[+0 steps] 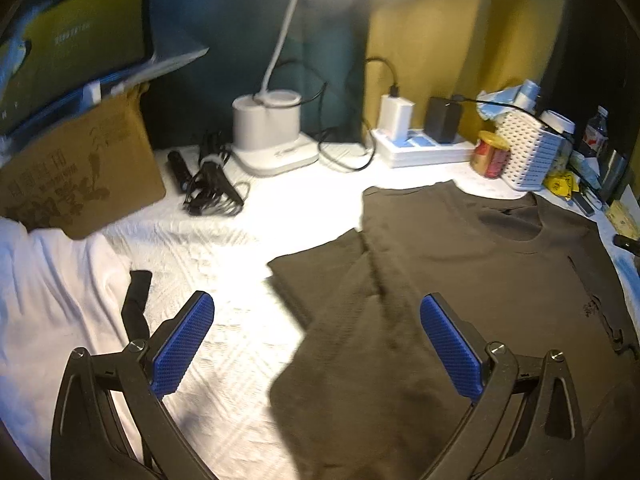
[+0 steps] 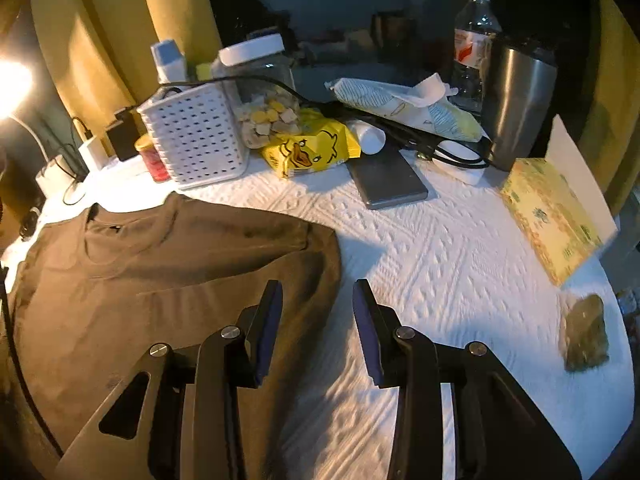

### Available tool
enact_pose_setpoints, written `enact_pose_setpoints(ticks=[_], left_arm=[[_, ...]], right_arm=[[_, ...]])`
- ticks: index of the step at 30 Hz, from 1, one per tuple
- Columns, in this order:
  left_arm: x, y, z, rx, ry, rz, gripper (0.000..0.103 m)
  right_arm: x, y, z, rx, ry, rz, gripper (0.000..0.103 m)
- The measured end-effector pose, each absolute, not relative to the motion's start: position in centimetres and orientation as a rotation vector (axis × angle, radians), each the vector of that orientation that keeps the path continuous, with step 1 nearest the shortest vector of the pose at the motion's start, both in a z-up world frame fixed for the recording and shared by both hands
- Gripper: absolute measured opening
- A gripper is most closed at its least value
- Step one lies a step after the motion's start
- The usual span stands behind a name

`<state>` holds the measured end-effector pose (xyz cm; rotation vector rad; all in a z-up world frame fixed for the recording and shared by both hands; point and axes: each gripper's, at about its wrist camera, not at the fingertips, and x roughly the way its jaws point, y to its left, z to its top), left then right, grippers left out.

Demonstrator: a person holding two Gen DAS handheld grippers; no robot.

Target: Fold small clothes

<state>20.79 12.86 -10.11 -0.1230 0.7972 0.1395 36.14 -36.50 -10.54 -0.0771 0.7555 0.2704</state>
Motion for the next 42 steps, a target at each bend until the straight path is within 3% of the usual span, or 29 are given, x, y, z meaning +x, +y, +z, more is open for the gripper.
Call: enact_pose_setpoints(ticks=[2,5,9,10,11,13,14,17,23,34,36,37,38,42], left_arm=[[21.3,13.5,-10.8,-0.117,0.824,0.131,0.088],[21.8,14.1,-11.8,-0.107,0.863,0.112,0.078],[22.4,13.8,-12.8,-0.104,0.910,0.044,0.075],[22.4,13.6,-12.9,-0.106,0.918,0.024,0.070],[22.4,13.3,-13.2,-0.108,0.928,-0.002,0.058],[22.4,12.8,-13.3,-0.094,0.934,-0.028,0.046],[22.2,12.6,-13.3,-0.083,0.931,-0.039,0.033],[21.7,12.7,-13.1,-0.099,0.920,-0.044,0.016],[19.1,14.5,-12.1,-0.160,0.838,0.081,0.006],[17.1,16.4,-11.5,-0.252,0.824,0.209,0.010],[17.3,16.5,-10.7,-0.244,0.806,0.212,0.041],[17.4,16.4,-10.3,-0.240,0.790,0.205,0.076],[17.7,16.4,-9.8,-0.246,0.770,0.191,0.090],[20.6,16.0,-10.0,-0.175,0.795,0.167,0.090]], right_arm=[[35.1,-36.2,-10.2,-0.065,0.750,0.268,0.039],[34.0,-36.2,-10.1,-0.053,0.751,0.262,0.039],[32.9,-36.0,-9.9,-0.042,0.753,0.249,0.039],[32.7,-36.0,-9.9,-0.040,0.753,0.246,0.039],[32.5,-36.0,-9.8,-0.038,0.754,0.244,0.039],[32.2,-35.9,-9.7,-0.039,0.753,0.244,0.039],[32.0,-35.8,-9.6,-0.040,0.753,0.245,0.039],[31.7,-35.5,-9.5,-0.041,0.753,0.252,0.039],[30.8,-34.7,-9.1,-0.046,0.743,0.284,0.039],[29.7,-34.5,-9.3,-0.038,0.747,0.334,0.039],[29.4,-34.7,-9.4,-0.030,0.747,0.338,0.039],[29.4,-34.9,-9.5,-0.024,0.746,0.338,0.039],[29.3,-35.0,-9.6,-0.020,0.746,0.338,0.039],[29.2,-35.1,-9.7,-0.004,0.743,0.342,0.039]])
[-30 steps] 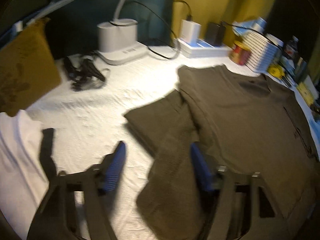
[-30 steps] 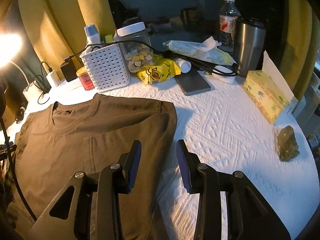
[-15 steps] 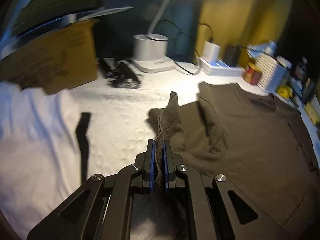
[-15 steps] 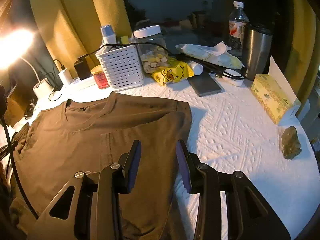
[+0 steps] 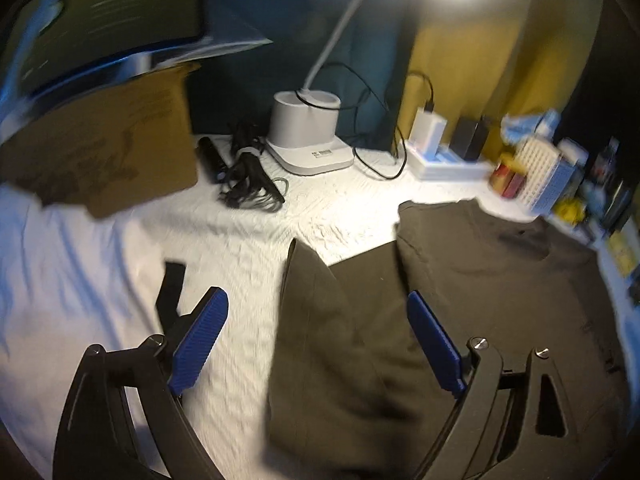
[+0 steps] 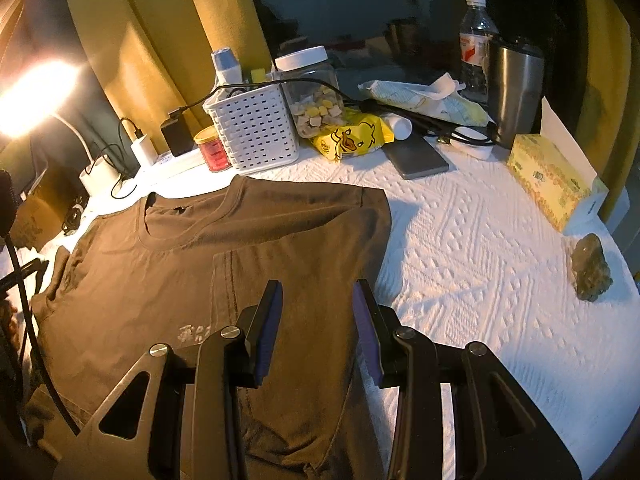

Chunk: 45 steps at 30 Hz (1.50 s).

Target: Fold small clothes

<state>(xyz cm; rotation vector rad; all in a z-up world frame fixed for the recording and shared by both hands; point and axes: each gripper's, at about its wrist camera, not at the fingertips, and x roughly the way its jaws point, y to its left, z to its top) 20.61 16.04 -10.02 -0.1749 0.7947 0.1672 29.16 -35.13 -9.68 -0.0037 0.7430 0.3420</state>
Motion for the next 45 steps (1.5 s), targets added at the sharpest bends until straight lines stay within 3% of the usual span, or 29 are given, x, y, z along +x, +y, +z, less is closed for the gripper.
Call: enact_pose_setpoints(ticks=[5,6,7,9,10,12,26,45], left_arm=[[24.0,16.1,-12.5,-0.094,0.888,0.156,0.087],[24.2,16.2,-12.9,-0.088,0.900,0.152,0.080],[24.4,16.4,-13.3,-0.094,0.914,0.143,0.051],[24.3,16.8,-13.3,-0.090,0.907,0.142,0.020],[24.1,16.9,-13.2,-0.093,0.901,0.134,0.011],[23.4,17.4,-12.8,-0.097,0.867,0.164,0.007],[16.1,17.4,-10.9,-0.152,0.671,0.412,0.006],[19.6,9.2,-6.7,-0.068,0.604,0.164,0.006]], right_arm=[[29.1,-35.4,-9.8,0.014,0.743,0.335,0.039],[29.1,-35.5,-9.8,0.019,0.744,0.333,0.039],[29.2,-35.6,-9.8,0.021,0.746,0.331,0.039],[29.3,-35.8,-9.9,0.025,0.748,0.324,0.039],[29.2,-35.8,-9.9,0.025,0.748,0.323,0.039],[29.3,-35.8,-10.0,0.025,0.751,0.324,0.039],[28.0,-35.4,-10.3,0.030,0.752,0.369,0.039],[27.1,-37.4,-10.7,0.086,0.744,0.386,0.039]])
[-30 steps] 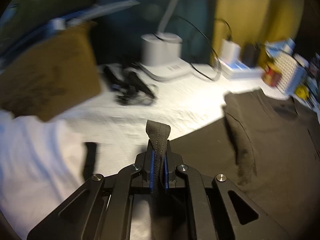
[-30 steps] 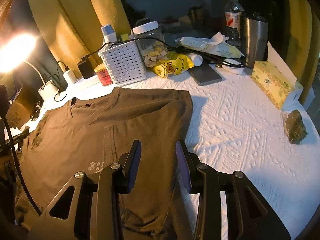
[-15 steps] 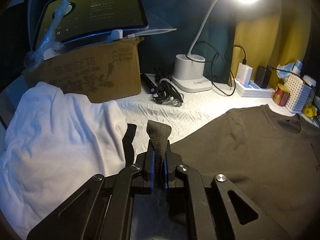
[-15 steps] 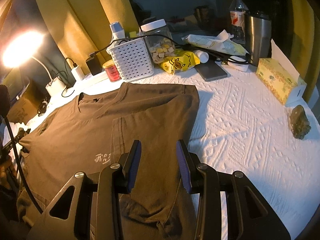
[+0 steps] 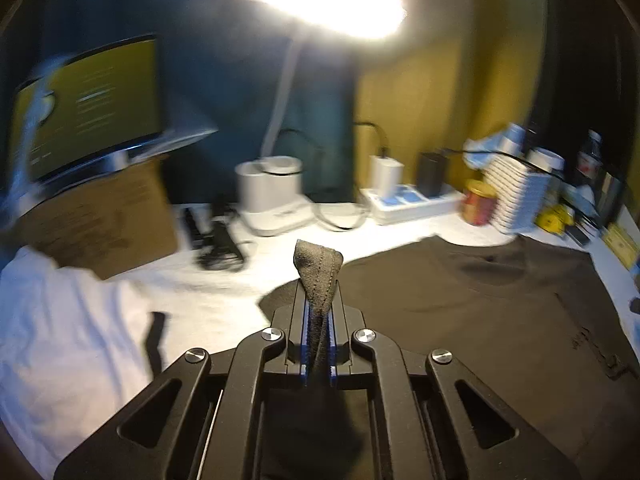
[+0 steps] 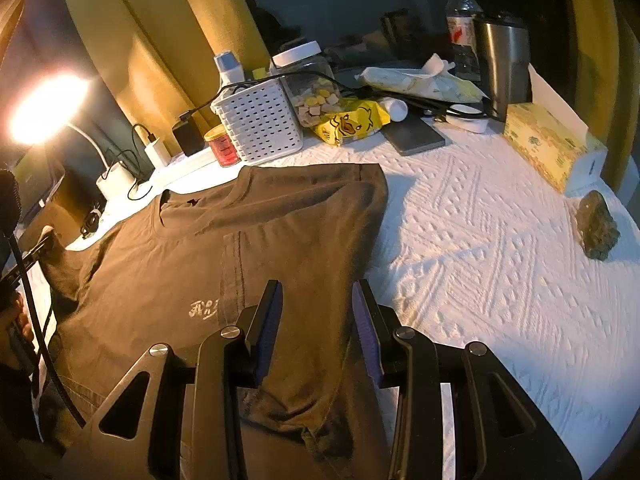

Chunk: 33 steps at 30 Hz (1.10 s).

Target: Fold small clothes

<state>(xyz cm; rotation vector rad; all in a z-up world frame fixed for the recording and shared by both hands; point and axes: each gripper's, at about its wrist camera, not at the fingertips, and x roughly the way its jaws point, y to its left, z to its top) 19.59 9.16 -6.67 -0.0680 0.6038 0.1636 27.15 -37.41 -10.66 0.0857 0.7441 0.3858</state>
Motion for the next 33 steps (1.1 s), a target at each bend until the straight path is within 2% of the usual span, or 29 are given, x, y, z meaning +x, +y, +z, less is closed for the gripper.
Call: enact_pose_setpoints(ticks=[22,24,25,26,28,33], left_arm=[[25.2,-0.6,-13.1,-0.053,0.879,-0.195,0.006],[25.0,-0.7,-13.0,-0.050,0.883,-0.205,0.010],[24.9,-0.7,-12.9,-0.051,0.884,-0.212,0.018],[24.7,-0.7,-12.8,-0.057,0.884,-0.223,0.030],[24.2,-0.7,-12.3,-0.069,0.878,-0.247,0.045],[21.8,0.2,-10.4,-0.042,0.855,-0.276,0.045]], right_arm=[[26.7,-39.5,-11.9,0.127,0.765,0.355,0.039],[26.7,-39.4,-11.9,0.127,0.765,0.358,0.039],[26.6,-39.2,-11.9,0.125,0.766,0.360,0.039],[26.6,-39.1,-11.8,0.124,0.766,0.361,0.039],[26.6,-38.8,-11.8,0.120,0.767,0.365,0.039],[26.3,-38.3,-11.4,0.113,0.763,0.370,0.039]])
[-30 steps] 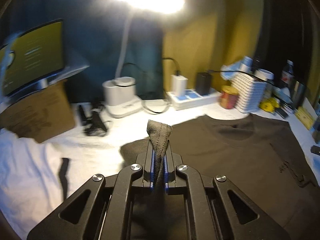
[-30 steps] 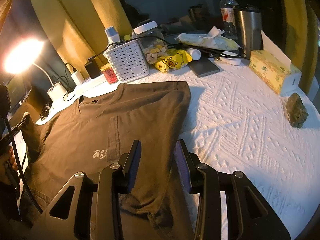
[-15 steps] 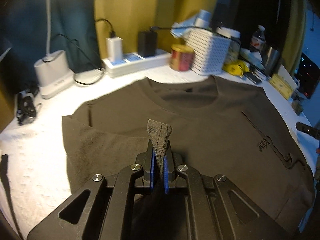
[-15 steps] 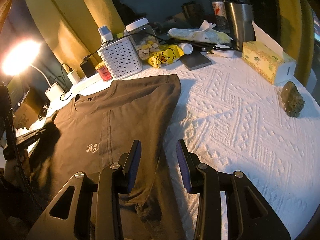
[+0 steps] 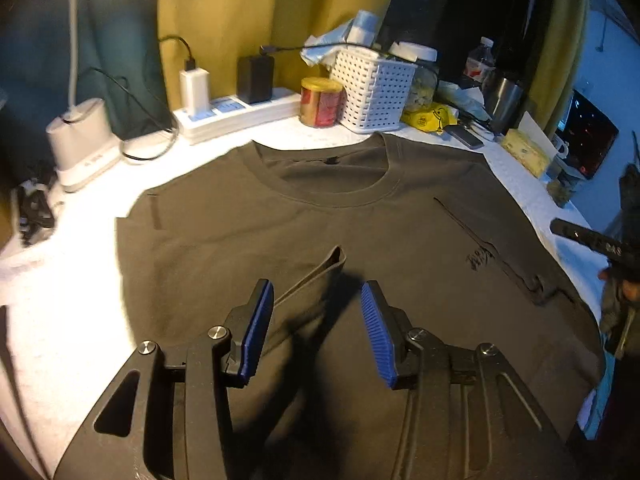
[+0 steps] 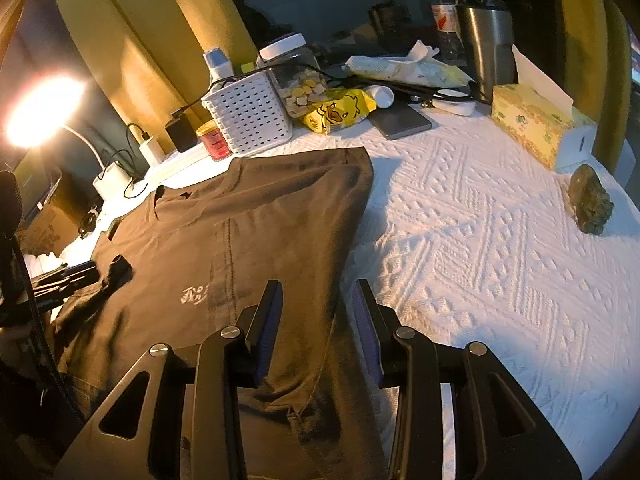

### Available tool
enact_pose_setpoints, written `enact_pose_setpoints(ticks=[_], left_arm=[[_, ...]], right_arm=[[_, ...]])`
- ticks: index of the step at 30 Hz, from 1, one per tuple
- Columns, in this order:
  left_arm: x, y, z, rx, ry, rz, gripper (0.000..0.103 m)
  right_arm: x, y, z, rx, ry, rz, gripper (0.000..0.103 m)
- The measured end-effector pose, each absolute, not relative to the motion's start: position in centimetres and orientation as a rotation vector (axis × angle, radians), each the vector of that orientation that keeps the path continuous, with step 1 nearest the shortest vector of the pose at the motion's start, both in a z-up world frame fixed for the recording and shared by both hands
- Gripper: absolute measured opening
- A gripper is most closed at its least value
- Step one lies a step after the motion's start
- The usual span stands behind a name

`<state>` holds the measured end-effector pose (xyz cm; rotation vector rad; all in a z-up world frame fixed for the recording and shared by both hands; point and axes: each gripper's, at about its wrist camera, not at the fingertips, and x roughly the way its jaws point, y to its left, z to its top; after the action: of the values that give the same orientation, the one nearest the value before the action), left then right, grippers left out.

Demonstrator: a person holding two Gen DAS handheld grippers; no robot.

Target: Fold small clothes

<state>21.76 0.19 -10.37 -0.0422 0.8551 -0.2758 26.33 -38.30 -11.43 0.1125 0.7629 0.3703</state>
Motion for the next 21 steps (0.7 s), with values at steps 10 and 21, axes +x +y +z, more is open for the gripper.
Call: enact_pose_setpoints(ticks=[10,21], left_arm=[[17.8,8.3,-10.6,-0.080,0.887,-0.069,0.045],[16.9,9.7,-13.1,-0.185,0.903,-0.106,0.024]], right_arm=[[26.1,-37.0,-11.6,0.099,0.773,0.382,0.039],[25.5,-35.1,-11.0,0.069,0.773,0.404,0.039]])
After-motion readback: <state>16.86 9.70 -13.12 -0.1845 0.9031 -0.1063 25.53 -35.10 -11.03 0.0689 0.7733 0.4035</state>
